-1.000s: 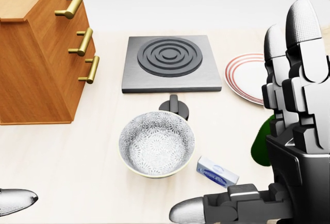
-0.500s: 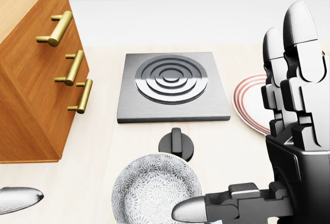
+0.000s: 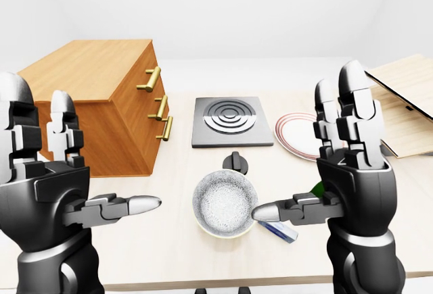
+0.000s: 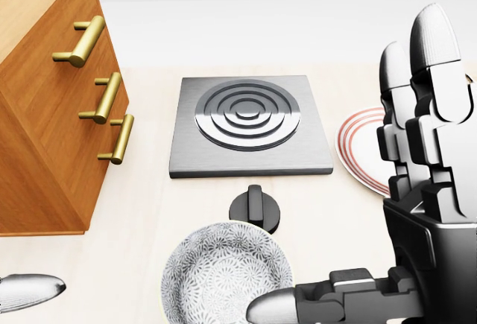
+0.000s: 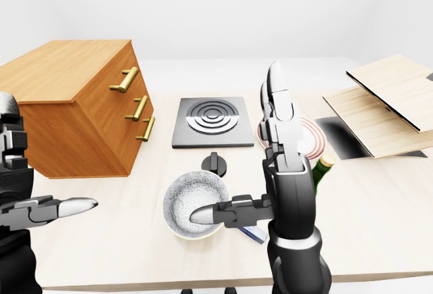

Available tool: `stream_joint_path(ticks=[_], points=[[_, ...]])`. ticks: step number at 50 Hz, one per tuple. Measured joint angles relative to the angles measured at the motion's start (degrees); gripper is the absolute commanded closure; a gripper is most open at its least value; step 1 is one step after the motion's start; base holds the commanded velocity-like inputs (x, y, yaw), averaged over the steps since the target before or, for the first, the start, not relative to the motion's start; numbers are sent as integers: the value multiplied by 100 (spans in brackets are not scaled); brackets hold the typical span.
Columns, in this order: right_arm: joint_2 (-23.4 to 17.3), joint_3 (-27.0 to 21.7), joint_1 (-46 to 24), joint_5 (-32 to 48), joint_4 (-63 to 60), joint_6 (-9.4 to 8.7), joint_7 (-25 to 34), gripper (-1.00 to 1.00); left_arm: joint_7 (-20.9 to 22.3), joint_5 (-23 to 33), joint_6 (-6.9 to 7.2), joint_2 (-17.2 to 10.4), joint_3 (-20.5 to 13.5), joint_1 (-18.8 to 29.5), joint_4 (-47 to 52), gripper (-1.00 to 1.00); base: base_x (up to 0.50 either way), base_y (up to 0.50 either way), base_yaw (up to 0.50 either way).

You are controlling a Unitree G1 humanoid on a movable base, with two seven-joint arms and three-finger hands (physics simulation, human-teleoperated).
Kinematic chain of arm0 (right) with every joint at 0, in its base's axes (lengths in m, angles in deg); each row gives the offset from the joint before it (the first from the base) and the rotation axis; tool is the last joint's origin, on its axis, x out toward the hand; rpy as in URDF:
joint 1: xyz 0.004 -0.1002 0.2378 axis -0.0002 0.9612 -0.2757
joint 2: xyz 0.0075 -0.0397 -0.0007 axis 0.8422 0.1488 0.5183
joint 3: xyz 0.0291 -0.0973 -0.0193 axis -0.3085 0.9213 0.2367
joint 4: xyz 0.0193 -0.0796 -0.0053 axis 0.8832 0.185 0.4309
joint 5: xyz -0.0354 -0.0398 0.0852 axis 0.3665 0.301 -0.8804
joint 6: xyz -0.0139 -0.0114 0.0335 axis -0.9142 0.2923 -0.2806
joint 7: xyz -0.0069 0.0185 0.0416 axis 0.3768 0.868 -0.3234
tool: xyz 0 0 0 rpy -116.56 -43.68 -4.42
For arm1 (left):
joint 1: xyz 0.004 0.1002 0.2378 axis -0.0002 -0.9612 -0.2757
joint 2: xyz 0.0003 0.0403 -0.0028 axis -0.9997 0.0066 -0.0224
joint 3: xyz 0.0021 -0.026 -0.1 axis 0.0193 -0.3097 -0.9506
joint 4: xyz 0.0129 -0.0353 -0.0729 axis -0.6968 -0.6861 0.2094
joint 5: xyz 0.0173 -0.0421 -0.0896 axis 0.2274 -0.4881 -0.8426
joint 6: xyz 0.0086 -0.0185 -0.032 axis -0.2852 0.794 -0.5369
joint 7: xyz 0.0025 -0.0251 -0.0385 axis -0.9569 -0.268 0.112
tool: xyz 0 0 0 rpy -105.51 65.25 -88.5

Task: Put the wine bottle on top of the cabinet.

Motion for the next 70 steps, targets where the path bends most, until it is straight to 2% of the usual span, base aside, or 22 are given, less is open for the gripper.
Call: stream_joint_path(ticks=[11, 16, 21, 28, 33, 38, 48, 53, 60, 70], points=[[-46, -13, 23, 87, -273, 0, 73, -100, 28, 6, 0, 17, 8, -37, -63, -100, 0, 0, 0], [65, -164, 82, 335, -440, 0, 344, -100, 55, -2, 0, 28, 4, -72, -83, -100, 0, 0, 0], [635, -609, 163, 828, -440, 0, 1058, -100, 79, -27, 0, 29, -29, -81, -84, -100, 0, 0, 0], [1675, -1578, 118, 1374, -440, 0, 2204, -100, 97, -43, 0, 35, -47, -95, -87, -100, 0, 0, 0], [2005, -2302, 141, 1273, -440, 0, 2634, -100, 112, -44, 0, 44, -51, -115, -94, -100, 0, 0, 0], [1781, -2880, 424, 649, -440, 0, 2520, -100, 123, -35, 0, 54, -43, -133, -98, -100, 0, 0, 0], [7, -3469, 1750, -1615, -440, 0, 725, -100, 142, 28, 0, 90, 30, -188, -108, -100, 0, 0, 0], [-448, -3758, 2177, -2345, -440, 0, 228, -100, 144, 69, 0, 104, 80, -209, -105, -100, 0, 0, 0], [-392, -4267, 2328, -2795, -440, 0, 277, -100, 157, 135, 0, 125, 147, -248, -115, -100, 0, 0, 0], [154, -4836, 2021, -2684, -440, 0, 887, -100, 175, 222, 0, 146, 236, -284, -156, -100, 0, 0, 0]])
